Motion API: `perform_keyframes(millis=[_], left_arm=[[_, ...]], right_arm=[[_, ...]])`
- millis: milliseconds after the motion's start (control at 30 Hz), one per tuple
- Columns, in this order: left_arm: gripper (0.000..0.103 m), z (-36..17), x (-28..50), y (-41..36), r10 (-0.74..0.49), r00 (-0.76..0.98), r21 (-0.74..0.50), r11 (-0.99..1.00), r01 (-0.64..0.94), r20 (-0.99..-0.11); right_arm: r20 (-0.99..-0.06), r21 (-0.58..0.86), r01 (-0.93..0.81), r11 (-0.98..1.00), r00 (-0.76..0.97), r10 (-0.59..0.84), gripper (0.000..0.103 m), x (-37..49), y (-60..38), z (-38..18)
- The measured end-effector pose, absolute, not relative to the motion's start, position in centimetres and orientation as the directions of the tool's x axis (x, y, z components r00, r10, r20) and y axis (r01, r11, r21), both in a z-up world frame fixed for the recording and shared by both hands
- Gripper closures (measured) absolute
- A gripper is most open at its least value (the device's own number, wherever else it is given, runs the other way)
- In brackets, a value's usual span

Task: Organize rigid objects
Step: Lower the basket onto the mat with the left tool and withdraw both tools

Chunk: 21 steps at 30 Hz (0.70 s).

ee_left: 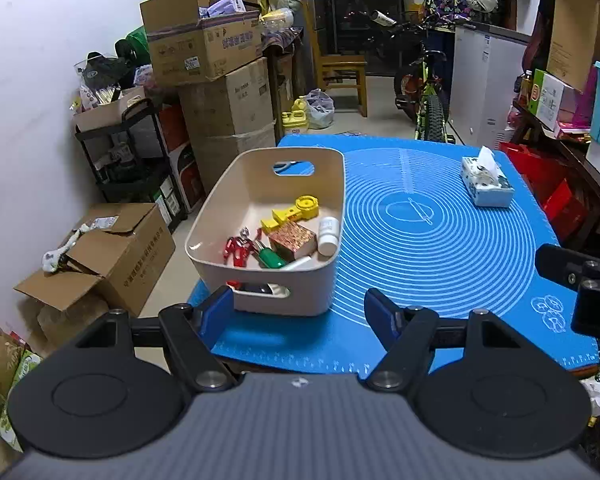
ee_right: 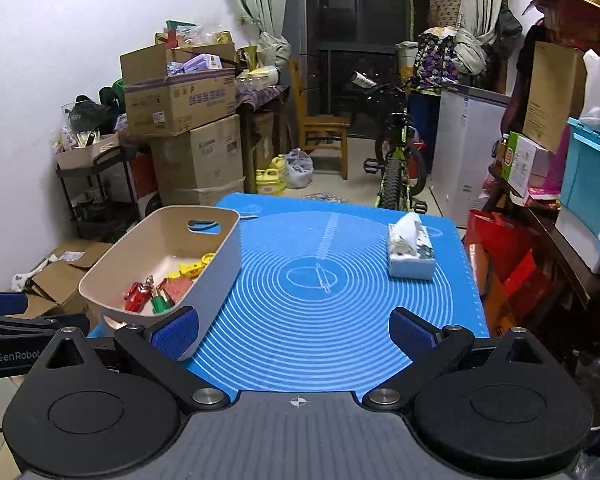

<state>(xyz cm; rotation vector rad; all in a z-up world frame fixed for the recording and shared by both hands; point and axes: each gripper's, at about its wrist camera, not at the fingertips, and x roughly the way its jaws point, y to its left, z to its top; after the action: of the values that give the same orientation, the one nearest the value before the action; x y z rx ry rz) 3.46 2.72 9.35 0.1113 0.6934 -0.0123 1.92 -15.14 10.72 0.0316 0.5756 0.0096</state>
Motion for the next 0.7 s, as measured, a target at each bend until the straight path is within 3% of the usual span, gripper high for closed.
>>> perform_keyframes(millis=[100,700], left_arm=[[0.023,8.7,2.8,2.4,0.034,0.769,0.11,0.993,0.048,-0.638],[0.022,3.8,-0.9,1.6,-0.021,0.773,0.092,0.99,0.103,-0.634]], right_arm=[[-0.55,0.036,0.01,0.999,0.835,0.011,0.002,0.8,-15.5,10.2],[-0.563,0.057,0.067,0.996,0.826,-0.024,0.002,-3.5,-16.4,5.4]])
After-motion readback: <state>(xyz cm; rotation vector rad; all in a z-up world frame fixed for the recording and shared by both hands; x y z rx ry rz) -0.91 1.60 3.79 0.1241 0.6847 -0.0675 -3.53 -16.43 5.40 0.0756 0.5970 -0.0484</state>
